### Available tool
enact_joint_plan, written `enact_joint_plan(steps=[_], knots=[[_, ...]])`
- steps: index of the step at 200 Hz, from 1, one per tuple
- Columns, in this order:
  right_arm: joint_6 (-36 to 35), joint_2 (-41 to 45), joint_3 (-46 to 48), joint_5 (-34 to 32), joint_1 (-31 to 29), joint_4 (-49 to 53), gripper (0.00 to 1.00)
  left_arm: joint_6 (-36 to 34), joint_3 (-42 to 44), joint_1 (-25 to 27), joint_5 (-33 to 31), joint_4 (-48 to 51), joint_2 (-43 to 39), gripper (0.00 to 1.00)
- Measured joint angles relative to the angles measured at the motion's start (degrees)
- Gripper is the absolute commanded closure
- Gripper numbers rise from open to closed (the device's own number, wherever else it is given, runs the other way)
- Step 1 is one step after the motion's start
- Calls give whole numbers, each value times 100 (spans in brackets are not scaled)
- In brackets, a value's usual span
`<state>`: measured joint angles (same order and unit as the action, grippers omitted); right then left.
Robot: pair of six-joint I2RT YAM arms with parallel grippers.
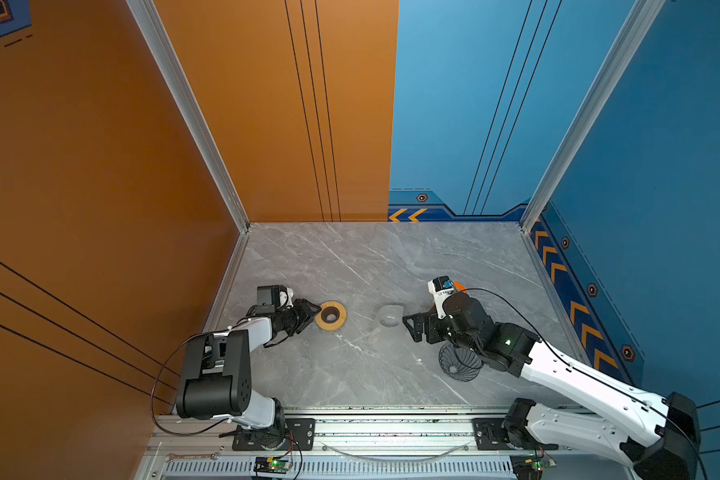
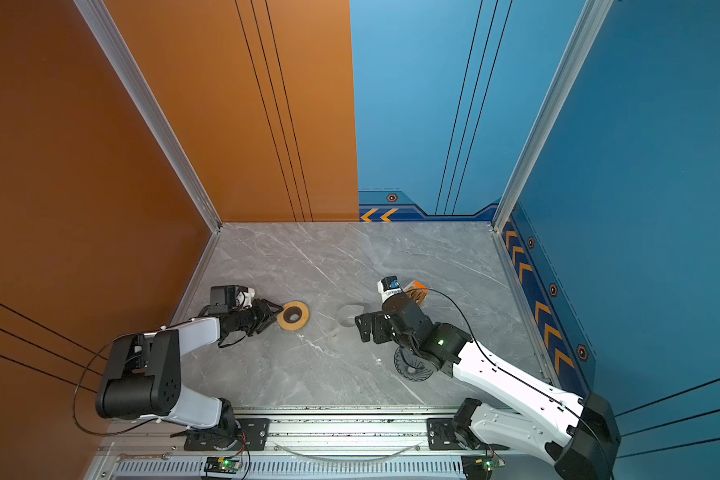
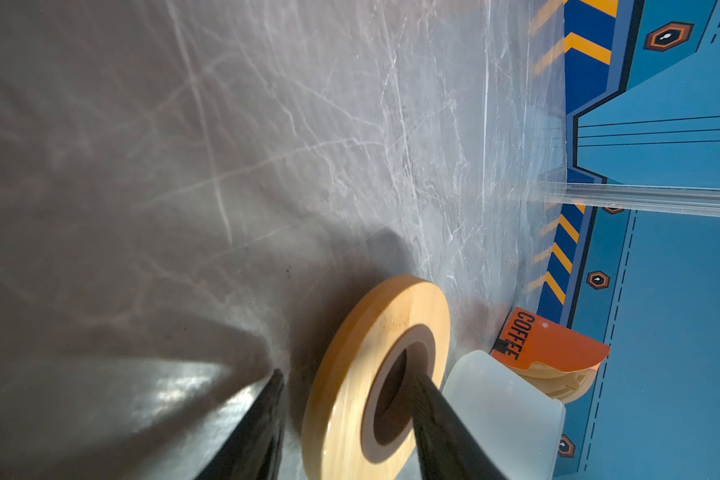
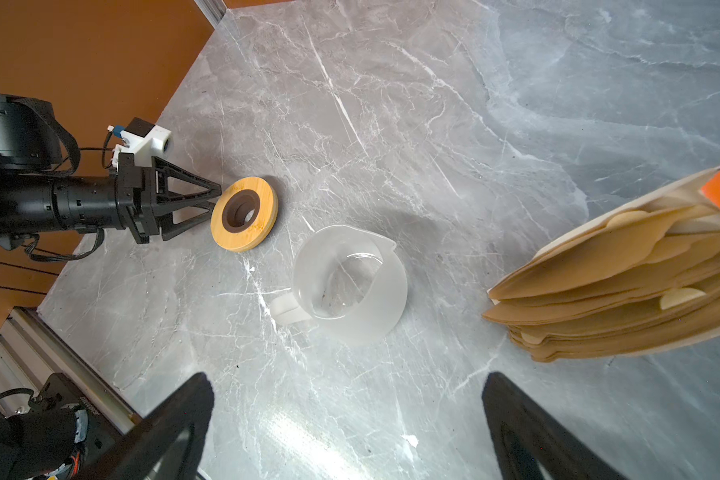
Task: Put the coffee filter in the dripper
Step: 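Close the left gripper on the rim of the bamboo dripper base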
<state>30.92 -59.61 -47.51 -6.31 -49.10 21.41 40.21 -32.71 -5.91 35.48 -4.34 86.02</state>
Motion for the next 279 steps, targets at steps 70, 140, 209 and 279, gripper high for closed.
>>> enact_joint_plan(steps=[70, 140, 209, 279], knots=[[0, -2, 0, -2, 0, 0, 0, 2, 9, 107, 85, -96, 166, 48], [0, -17, 0, -2, 2, 0, 0, 175, 9, 160, 341, -323, 236, 51], [0, -105, 0, -2, 2, 0, 0, 321, 4, 308, 511, -481, 236, 57], [0, -109, 0, -2, 2, 0, 0, 378, -85, 448, 511, -518, 254, 68]])
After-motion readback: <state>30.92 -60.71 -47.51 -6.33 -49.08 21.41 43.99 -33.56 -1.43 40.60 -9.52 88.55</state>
